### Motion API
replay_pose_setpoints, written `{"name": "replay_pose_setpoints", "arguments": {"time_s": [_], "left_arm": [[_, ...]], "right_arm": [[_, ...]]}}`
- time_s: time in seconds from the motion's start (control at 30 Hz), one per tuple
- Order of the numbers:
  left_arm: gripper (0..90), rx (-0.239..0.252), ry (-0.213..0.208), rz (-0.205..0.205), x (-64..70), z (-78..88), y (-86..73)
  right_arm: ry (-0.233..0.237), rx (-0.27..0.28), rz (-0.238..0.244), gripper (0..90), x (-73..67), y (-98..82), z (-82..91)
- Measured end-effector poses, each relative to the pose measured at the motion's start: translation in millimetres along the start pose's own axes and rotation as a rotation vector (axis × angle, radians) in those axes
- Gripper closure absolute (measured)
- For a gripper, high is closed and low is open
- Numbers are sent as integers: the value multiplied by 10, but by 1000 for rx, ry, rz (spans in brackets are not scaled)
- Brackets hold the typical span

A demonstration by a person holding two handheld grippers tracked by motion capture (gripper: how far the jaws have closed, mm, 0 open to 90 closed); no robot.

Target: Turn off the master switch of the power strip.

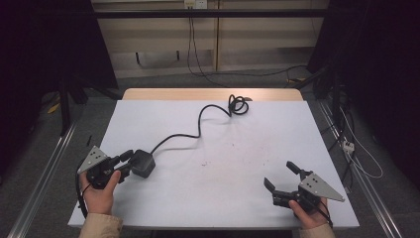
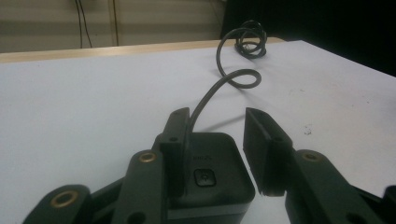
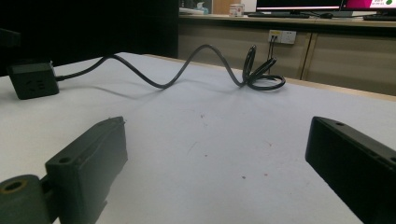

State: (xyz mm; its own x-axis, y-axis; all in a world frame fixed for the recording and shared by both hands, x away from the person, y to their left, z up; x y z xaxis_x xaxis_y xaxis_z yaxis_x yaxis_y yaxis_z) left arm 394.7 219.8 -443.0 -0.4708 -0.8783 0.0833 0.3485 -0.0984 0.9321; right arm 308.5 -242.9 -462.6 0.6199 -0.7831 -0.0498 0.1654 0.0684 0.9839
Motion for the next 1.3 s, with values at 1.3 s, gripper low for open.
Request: {"name": "replay_pose_setpoints", "arguments": {"time_s": [1.3], "left_arm": [[833,-73,-8,-8,-38,-7,-54]], "right_arm": [[-2,4,1,50,6,5,3]]}}
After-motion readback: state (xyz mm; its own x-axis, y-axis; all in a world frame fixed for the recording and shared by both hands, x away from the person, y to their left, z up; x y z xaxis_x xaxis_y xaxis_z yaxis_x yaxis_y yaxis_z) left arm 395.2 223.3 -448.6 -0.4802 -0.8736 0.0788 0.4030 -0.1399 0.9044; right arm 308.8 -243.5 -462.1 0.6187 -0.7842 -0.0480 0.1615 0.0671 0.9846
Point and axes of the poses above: each handheld gripper's, and its own axes: z roughly backward along the jaws, y roughly out of its top, x roughly to its right, the point moved 7 cm from there along -z, roughly forward along the jaws, and after that the axes turned 11 degrees about y, right-handed, at the moved point
